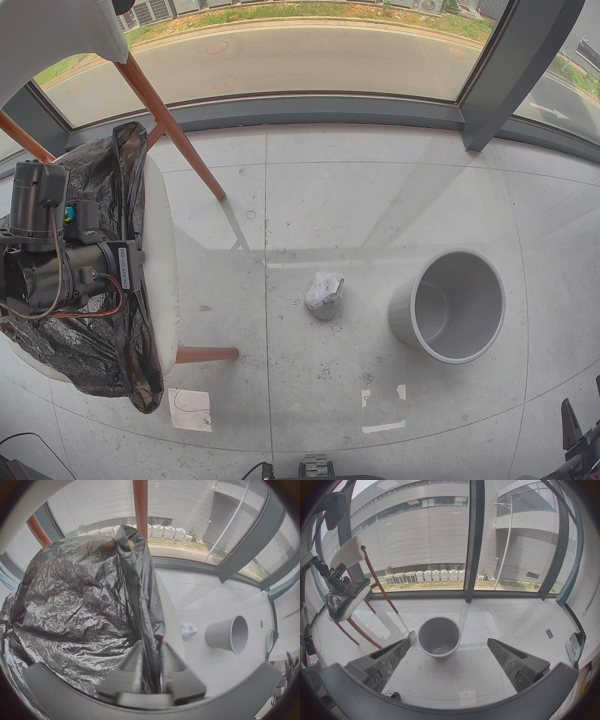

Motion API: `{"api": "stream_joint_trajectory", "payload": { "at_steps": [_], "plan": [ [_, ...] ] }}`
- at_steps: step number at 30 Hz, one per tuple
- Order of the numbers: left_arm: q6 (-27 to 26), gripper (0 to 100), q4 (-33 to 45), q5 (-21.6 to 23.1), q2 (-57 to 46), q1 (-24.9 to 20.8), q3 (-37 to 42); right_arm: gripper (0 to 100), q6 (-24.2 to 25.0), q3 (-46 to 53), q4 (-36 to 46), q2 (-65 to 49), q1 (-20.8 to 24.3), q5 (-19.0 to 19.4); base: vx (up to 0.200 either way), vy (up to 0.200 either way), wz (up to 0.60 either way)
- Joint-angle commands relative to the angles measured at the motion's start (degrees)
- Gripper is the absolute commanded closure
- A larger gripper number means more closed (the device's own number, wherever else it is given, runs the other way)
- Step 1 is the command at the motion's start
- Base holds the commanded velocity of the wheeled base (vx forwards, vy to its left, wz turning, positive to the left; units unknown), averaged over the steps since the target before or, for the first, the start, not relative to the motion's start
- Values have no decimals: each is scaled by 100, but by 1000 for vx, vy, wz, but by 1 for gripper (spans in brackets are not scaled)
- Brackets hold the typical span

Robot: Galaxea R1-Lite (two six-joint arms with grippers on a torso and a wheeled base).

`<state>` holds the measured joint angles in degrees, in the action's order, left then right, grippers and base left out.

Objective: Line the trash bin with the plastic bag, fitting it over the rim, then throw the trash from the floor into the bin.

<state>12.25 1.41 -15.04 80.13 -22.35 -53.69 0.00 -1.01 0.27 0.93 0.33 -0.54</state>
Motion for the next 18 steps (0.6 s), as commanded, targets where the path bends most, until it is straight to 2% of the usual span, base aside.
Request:
{"api": "stream_joint_trajectory", "payload": {
  "at_steps": [1, 7, 10, 12, 16, 17, 18],
  "plan": [
    [58, 100, 17, 28, 20, 11, 16, 0, 0, 101, 0, -49, 2, 1, 0, 0, 0],
    [471, 100, 17, 450, -112, 11, -54, 0, 0, 101, 0, -49, 2, 1, 0, 0, 0],
    [761, 100, 17, 801, -472, 2, -28, 0, 9, 101, 0, -49, 2, 1, 0, 0, 0],
    [1157, 100, 26, 1249, -823, 64, -10, 0, 26, 101, 0, -49, 2, 1, 0, 0, 0],
    [2115, 100, 17, 2454, -1105, 696, 95, 0, 44, 101, 0, -49, 2, 1, 0, 0, 0],
    [2141, 100, 17, 2489, -1122, 723, 104, 0, 44, 101, 0, -49, 2, 1, 0, 0, 0],
    [2317, 100, 8, 2981, -1333, 1039, 315, 0, 44, 101, 0, -49, 2, 1, 0, 0, 0]
  ]
}}
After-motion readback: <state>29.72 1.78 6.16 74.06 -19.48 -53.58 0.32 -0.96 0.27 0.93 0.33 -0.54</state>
